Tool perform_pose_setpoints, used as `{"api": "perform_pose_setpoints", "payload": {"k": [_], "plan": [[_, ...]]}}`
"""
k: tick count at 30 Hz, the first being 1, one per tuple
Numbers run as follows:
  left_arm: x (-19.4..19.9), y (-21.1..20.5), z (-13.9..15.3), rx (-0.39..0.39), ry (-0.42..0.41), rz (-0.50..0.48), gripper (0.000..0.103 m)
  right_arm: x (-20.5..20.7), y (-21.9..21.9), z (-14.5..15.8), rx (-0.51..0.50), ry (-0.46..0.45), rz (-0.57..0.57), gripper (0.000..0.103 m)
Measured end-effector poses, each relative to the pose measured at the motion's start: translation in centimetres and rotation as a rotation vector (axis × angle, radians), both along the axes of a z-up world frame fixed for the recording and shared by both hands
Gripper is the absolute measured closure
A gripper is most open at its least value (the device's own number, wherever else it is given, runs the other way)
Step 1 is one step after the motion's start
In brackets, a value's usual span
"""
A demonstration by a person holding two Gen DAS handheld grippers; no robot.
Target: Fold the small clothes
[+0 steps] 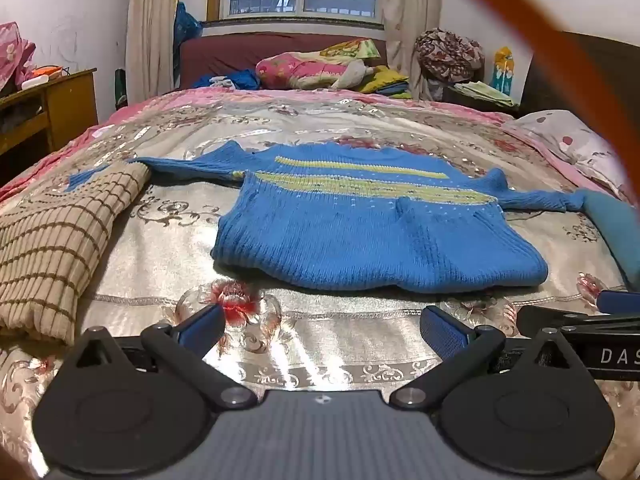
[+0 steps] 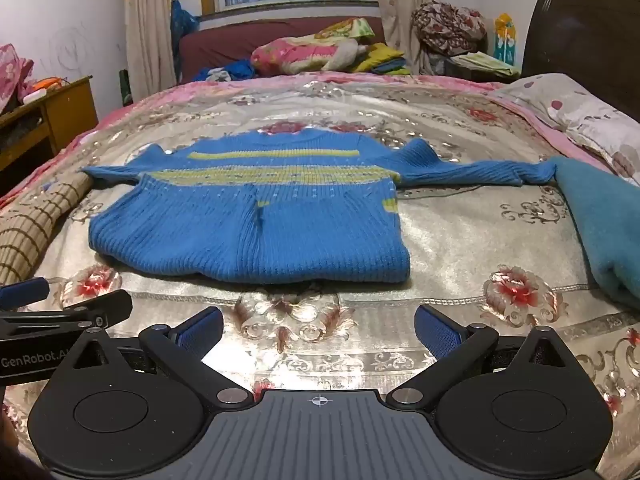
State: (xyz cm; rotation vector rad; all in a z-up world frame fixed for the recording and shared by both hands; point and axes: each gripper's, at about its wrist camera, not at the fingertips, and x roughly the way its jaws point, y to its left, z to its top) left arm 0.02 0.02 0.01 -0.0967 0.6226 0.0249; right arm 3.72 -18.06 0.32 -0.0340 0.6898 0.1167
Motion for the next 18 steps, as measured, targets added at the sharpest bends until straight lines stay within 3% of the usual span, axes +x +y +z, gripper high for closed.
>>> {"api": "perform_pose_setpoints", "payload": {"k": [7, 13, 18], "plan": [[-0.4, -0.2, 0.1, 0.012, -0.014, 0.003, 0.000, 0.2, 0.1, -0.3, -0.004, 0.003, -0.002, 0.002], [-0.7, -0.4, -1.7, 0.016, -0.015, 0.003, 0.000, 0.3, 0.1, -0.9, 0.002, 0.010, 0.002, 0.002], [0.4, 0.1, -1.1, 0.009, 0.010, 0.005, 0.000, 0.7, 0.4, -0.8, 0.002, 0.022, 0.006, 0.002]]}}
